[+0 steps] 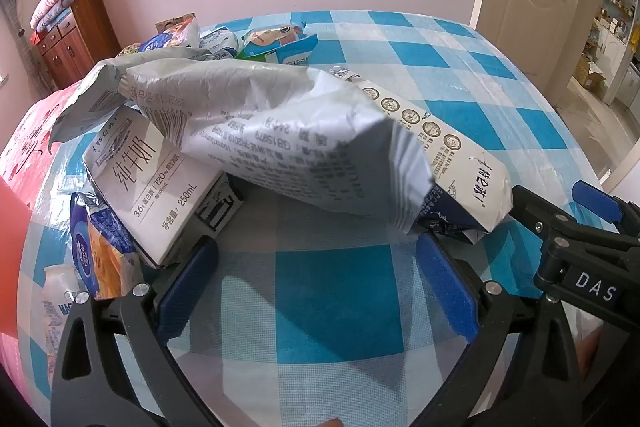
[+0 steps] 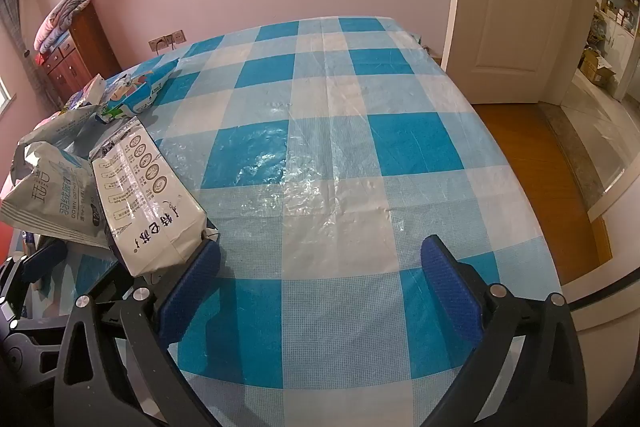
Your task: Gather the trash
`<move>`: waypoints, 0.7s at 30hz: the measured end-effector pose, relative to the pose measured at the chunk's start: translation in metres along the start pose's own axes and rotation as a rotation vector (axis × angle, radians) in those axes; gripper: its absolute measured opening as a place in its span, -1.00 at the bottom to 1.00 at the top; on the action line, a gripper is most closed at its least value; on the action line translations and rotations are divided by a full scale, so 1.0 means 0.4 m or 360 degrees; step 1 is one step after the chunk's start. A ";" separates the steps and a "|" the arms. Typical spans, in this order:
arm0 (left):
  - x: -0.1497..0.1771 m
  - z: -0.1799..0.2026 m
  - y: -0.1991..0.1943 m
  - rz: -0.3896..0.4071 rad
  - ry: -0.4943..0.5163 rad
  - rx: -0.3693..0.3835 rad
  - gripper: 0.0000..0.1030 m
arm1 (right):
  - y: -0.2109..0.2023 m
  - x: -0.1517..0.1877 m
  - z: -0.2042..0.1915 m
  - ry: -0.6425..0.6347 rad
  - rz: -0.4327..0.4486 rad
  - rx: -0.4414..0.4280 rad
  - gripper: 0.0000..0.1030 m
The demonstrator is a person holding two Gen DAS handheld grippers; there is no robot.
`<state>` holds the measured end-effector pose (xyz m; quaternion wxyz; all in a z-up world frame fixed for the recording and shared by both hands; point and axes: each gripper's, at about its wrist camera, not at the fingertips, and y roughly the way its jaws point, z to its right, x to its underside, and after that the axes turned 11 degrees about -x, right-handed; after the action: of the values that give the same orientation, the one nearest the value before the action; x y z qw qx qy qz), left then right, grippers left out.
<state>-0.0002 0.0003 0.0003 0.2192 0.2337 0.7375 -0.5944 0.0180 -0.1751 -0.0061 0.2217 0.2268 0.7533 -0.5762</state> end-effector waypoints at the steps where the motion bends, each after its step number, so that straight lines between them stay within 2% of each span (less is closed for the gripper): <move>1: 0.000 0.000 0.001 -0.0005 0.0004 -0.0004 0.93 | 0.001 0.000 0.001 0.0006 -0.0010 -0.0005 0.93; 21: 0.000 0.001 0.000 -0.0002 0.0008 -0.0009 0.93 | 0.000 -0.001 0.002 0.0013 -0.0005 -0.0014 0.93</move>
<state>-0.0001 0.0000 0.0001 0.2176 0.2340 0.7400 -0.5919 0.0183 -0.1758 -0.0062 0.2187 0.2268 0.7570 -0.5724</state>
